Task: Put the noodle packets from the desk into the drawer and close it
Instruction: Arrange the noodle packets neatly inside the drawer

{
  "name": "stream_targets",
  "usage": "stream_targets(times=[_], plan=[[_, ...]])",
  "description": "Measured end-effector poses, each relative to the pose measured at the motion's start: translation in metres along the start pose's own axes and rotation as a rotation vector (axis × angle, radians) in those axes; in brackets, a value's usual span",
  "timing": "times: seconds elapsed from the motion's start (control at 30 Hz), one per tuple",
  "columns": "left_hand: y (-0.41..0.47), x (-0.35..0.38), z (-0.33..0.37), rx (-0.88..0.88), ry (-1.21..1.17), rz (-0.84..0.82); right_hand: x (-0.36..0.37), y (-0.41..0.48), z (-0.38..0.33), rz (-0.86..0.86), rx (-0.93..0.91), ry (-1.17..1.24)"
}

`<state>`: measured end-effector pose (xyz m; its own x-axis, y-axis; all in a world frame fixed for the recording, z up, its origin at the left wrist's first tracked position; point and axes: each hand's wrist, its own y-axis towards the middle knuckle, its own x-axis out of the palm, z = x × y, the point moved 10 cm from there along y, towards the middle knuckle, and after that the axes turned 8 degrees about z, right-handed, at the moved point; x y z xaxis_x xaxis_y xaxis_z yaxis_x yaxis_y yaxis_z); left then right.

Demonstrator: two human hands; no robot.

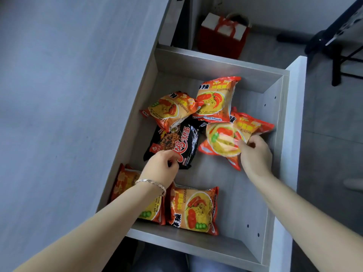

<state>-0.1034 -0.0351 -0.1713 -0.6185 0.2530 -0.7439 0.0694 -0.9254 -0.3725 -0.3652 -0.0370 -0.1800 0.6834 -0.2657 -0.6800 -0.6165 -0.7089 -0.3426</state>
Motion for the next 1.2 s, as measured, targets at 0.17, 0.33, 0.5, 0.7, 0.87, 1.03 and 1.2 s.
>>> stream_targets(times=[0.17,0.33,0.5,0.7,0.87,1.03,1.2], plan=[[-0.002,-0.014,-0.018,-0.068,0.042,0.035,-0.014,-0.042,-0.032,-0.305,-0.475,-0.264],[-0.012,-0.003,-0.041,-0.121,0.082,-0.043,0.028,-0.086,-0.034,-0.765,-0.66,-0.458],[-0.018,-0.005,-0.041,-0.123,0.013,0.024,0.084,-0.126,-0.008,-0.924,-0.741,-0.543],[-0.044,0.056,-0.007,0.413,0.576,-0.454,0.093,-0.11,0.026,-0.818,-0.437,-0.338],[-0.042,0.079,-0.014,0.476,0.818,-0.562,0.093,-0.099,0.062,-0.9,-0.21,-0.379],[-0.036,0.07,-0.025,0.19,0.588,-0.569,0.106,-0.099,0.057,-0.948,-0.269,-0.518],[0.012,-0.004,-0.008,0.011,0.139,0.004,0.104,-0.05,0.017,-0.62,-0.218,-0.418]])
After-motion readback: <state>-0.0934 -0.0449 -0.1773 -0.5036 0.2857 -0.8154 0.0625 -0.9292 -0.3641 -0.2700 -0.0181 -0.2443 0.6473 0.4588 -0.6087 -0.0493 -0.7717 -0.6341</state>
